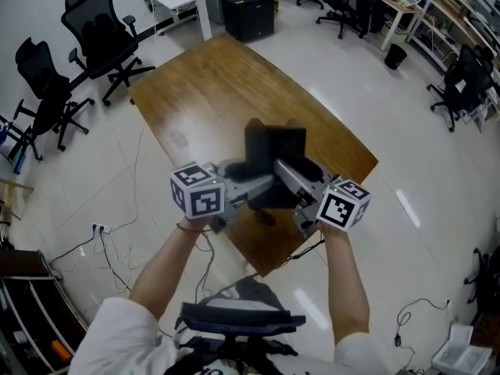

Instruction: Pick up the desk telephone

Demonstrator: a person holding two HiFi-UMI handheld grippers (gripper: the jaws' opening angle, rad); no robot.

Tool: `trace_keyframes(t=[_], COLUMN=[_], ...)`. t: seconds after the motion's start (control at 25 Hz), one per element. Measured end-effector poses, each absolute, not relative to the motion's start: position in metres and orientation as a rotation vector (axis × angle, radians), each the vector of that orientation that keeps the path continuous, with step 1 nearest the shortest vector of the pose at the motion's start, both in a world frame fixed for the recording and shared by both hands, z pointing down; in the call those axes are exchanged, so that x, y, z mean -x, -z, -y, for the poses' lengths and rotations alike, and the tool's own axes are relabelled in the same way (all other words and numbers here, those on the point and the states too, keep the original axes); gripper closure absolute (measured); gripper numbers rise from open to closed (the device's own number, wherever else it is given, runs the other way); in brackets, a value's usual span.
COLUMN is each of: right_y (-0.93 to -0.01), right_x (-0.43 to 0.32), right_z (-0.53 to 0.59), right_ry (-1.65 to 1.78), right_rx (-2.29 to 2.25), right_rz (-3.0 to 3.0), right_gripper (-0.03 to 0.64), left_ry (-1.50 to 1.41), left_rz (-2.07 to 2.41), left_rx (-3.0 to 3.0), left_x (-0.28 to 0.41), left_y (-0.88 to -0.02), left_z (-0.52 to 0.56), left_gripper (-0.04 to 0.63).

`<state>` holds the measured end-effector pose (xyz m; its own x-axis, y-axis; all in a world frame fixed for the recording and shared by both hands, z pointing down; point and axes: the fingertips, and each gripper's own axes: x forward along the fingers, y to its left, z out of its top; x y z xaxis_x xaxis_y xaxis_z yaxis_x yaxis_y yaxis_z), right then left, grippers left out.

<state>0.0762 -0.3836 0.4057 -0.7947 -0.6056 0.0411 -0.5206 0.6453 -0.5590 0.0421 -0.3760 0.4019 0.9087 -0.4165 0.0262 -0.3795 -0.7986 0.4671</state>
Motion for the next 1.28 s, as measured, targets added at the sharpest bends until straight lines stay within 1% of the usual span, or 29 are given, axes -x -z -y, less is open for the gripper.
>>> trace_keyframes(t=[0.56, 1.28], right_y=[-0.332, -0.322], right_x=[-0.041, -0.039], right_z=[0.325, 0.268], right_ry=[0.642, 0.555], right_rx=[0.909, 0.902], right_rz=[-2.697, -2.682], right_gripper=[0.371, 0.371], left_ry=[0.169, 0.182], left_rz=[0.582, 0.562], left_rx=[-2.762, -2.836], left_x=[-0.008, -0.005], left_y=[-0.327, -0.319], left_z=[0.314, 0.257], left_gripper=[0.379, 0.378])
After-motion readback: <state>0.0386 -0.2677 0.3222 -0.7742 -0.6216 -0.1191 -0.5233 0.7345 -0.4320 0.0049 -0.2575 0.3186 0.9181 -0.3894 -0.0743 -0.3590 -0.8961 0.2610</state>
